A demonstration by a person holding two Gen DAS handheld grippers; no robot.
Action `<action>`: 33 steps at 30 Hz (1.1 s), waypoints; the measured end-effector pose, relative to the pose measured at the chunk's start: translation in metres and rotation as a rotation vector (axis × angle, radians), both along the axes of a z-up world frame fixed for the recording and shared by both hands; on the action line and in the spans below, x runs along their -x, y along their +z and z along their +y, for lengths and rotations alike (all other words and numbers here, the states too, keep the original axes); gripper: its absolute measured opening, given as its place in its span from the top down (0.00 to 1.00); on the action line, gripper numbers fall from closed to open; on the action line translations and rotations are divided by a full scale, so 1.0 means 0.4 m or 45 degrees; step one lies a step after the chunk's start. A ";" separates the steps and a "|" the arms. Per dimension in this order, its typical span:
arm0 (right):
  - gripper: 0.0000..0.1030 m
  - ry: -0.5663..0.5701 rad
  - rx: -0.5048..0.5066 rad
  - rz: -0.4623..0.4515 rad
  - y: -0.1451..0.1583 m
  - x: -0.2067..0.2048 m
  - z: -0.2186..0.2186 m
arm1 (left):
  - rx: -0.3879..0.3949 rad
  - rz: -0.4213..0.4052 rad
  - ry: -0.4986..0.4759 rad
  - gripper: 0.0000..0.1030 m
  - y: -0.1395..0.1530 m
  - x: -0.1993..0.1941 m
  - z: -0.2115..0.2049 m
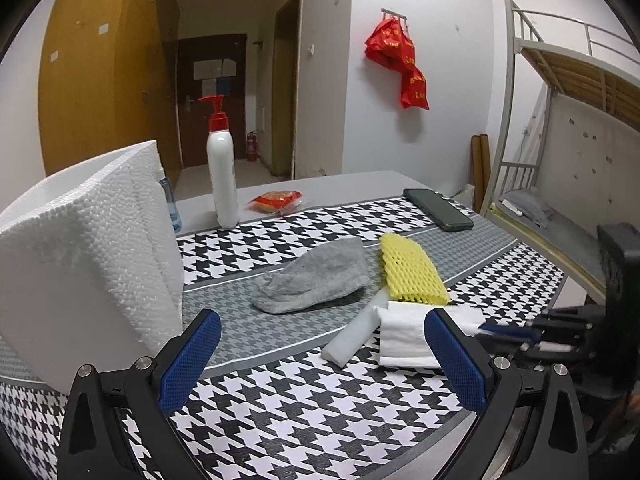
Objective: Organize soft objects
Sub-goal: 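Move the right tool to the white napkins while the left tool approaches the white foam stick, then close the left tool on the white foam stick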
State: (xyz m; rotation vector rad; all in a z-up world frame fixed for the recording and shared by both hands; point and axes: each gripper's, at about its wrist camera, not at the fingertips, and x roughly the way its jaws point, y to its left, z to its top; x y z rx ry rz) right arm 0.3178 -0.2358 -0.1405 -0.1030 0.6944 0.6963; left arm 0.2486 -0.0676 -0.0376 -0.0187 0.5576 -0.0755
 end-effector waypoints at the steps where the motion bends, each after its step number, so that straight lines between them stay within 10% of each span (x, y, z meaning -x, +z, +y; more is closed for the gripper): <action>1: 0.88 -0.016 -0.006 -0.006 0.005 0.001 -0.010 | -0.002 0.001 -0.005 0.01 -0.001 0.000 -0.002; 25: 0.87 -0.229 0.018 -0.009 0.008 0.011 -0.136 | -0.033 0.093 -0.111 0.01 -0.037 -0.039 -0.049; 29: 0.53 -0.236 -0.001 -0.016 0.011 0.011 -0.145 | -0.026 0.123 -0.137 0.01 -0.041 -0.056 -0.048; 33: 0.52 -0.226 -0.009 -0.031 0.016 0.016 -0.147 | -0.031 0.149 -0.150 0.04 -0.049 -0.074 -0.049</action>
